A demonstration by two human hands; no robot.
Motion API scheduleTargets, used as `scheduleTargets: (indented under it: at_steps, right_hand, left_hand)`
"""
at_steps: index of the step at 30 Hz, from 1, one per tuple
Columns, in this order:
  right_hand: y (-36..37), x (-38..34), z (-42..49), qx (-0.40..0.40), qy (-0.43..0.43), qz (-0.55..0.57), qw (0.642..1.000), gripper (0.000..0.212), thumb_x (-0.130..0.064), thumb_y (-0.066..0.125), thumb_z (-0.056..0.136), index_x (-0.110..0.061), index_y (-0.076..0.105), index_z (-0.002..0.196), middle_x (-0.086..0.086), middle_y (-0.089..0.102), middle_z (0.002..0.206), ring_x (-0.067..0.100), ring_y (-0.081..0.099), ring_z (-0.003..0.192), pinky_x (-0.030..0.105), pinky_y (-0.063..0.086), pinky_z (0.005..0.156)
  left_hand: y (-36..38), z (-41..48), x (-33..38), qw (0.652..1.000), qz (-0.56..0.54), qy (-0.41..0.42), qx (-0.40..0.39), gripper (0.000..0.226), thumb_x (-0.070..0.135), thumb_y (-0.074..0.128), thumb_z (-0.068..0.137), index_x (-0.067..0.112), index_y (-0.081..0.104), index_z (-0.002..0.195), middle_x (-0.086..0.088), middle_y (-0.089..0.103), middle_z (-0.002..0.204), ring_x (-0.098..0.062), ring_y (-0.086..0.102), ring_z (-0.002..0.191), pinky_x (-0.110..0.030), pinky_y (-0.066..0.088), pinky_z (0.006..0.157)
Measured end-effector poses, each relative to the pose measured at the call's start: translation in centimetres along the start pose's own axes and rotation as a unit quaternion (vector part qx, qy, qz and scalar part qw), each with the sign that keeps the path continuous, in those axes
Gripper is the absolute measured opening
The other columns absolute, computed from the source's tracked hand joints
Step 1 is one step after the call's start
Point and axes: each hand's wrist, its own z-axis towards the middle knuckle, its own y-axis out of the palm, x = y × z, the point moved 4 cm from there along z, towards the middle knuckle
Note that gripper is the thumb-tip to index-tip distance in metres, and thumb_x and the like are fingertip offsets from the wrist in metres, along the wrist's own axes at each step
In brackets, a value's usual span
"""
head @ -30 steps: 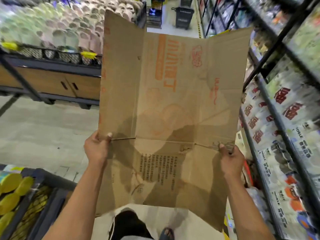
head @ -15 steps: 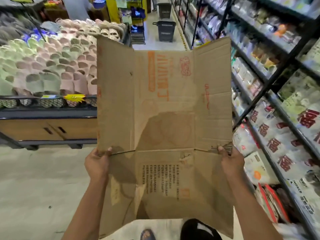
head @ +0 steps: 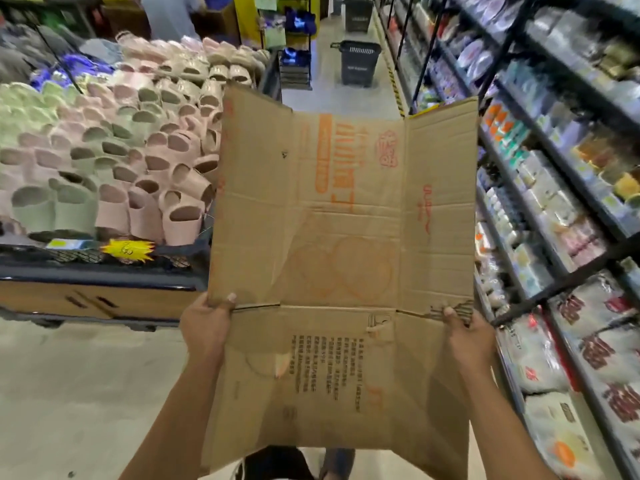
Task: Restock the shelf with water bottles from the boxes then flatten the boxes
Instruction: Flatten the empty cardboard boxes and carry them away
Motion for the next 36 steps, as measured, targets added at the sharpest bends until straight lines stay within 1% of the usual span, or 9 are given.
scheduleTargets:
  at_steps: [5, 11, 17, 19, 21, 23, 28, 33, 36]
  right_hand:
    - [5.5, -4.4, 6.5, -0.005, 0.015, -0.008, 1.000, 0.006, -0.023, 0.072, 0.097, -0.019, 0.069, 0.095, 0.006, 0.071, 0.089, 0.022, 0.065, 0.090, 0.030, 0.045, 0.075]
    - [12.0, -7.6, 13.1, 0.022, 0.048, -0.021, 0.998, 0.007, -0.020, 0.073, 0.096, -0.016, 0.069, 0.095, 0.006, 0.070, 0.090, 0.018, 0.064, 0.091, 0.028, 0.041, 0.078]
    - [17.9, -8.1, 20.6, 0.028, 0.086, -0.045, 0.995, 0.006, -0.025, 0.074, 0.095, -0.020, 0.071, 0.095, 0.005, 0.073, 0.090, 0.023, 0.068, 0.092, 0.033, 0.047, 0.081]
    - [19.7, -7.9, 23.2, 0.021, 0.095, -0.050, 0.994, 0.009, -0.024, 0.073, 0.096, -0.016, 0.069, 0.092, 0.007, 0.071, 0.088, 0.023, 0.066, 0.090, 0.031, 0.042, 0.079]
    - [21.6, -7.3, 25.8, 0.012, 0.101, -0.053, 0.993, 0.011, -0.022, 0.071, 0.097, -0.011, 0.070, 0.093, 0.011, 0.070, 0.088, 0.024, 0.064, 0.088, 0.030, 0.040, 0.077]
    - [24.0, -6.6, 29.1, 0.000, 0.101, -0.063, 0.993, 0.014, -0.022, 0.071, 0.097, -0.008, 0.070, 0.094, 0.012, 0.069, 0.088, 0.025, 0.063, 0.087, 0.029, 0.038, 0.075]
    - [31.6, -2.6, 37.0, -0.039, 0.109, -0.065, 0.991, 0.012, -0.021, 0.068, 0.100, -0.009, 0.070, 0.098, 0.008, 0.069, 0.092, 0.020, 0.063, 0.091, 0.022, 0.038, 0.074]
    - [41.3, 5.8, 43.3, -0.044, 0.143, -0.051, 0.987, 0.011, -0.020, 0.070, 0.098, -0.010, 0.073, 0.094, 0.008, 0.072, 0.091, 0.024, 0.067, 0.092, 0.032, 0.049, 0.081]
    - [47.5, 11.9, 46.0, -0.068, 0.152, -0.045, 0.985, 0.008, -0.020, 0.070, 0.098, -0.012, 0.073, 0.097, 0.006, 0.073, 0.095, 0.018, 0.066, 0.093, 0.029, 0.049, 0.083]
  left_hand:
    - [5.0, 9.4, 1.0, 0.999, 0.016, -0.038, -0.010, 0.016, 0.022, 0.078, 0.089, 0.018, 0.076, 0.105, -0.002, 0.075, 0.093, -0.022, 0.070, 0.091, -0.038, 0.055, 0.087]
    - [12.1, 20.1, 1.4, 0.996, 0.041, -0.073, -0.039, 0.024, 0.026, 0.077, 0.090, 0.015, 0.077, 0.112, 0.000, 0.074, 0.094, -0.025, 0.071, 0.094, -0.038, 0.055, 0.089]
    - [18.8, 28.3, 3.2, 0.993, 0.062, -0.084, -0.058, 0.027, 0.023, 0.077, 0.090, 0.010, 0.075, 0.113, -0.006, 0.074, 0.097, -0.025, 0.068, 0.095, -0.034, 0.051, 0.087]
    - [21.2, 30.6, 2.9, 0.992, 0.044, -0.101, -0.067, 0.022, 0.026, 0.080, 0.086, 0.016, 0.077, 0.105, -0.001, 0.076, 0.096, -0.024, 0.070, 0.090, -0.033, 0.053, 0.090]
    - [23.4, 32.8, 1.6, 0.990, 0.050, -0.115, -0.067, 0.011, 0.034, 0.079, 0.078, 0.025, 0.075, 0.084, 0.001, 0.078, 0.087, -0.027, 0.074, 0.088, -0.045, 0.059, 0.091]
    - [26.1, 35.5, -1.0, 0.988, 0.052, -0.126, -0.068, 0.011, 0.036, 0.077, 0.076, 0.026, 0.074, 0.079, 0.002, 0.078, 0.085, -0.028, 0.075, 0.089, -0.048, 0.060, 0.089]
    - [32.7, 40.7, -3.4, 0.988, 0.057, -0.139, -0.036, 0.012, 0.020, 0.077, 0.088, 0.019, 0.077, 0.100, 0.003, 0.076, 0.090, -0.020, 0.073, 0.089, -0.036, 0.058, 0.086]
    - [39.3, 47.2, -11.5, 0.987, 0.080, -0.138, -0.013, 0.012, 0.016, 0.076, 0.090, 0.021, 0.075, 0.101, 0.007, 0.073, 0.086, -0.017, 0.069, 0.082, -0.028, 0.052, 0.079]
    - [43.0, 51.5, -18.0, 0.986, 0.084, -0.142, -0.016, 0.013, 0.014, 0.074, 0.091, 0.025, 0.072, 0.097, 0.012, 0.072, 0.085, -0.010, 0.068, 0.079, -0.021, 0.055, 0.076]
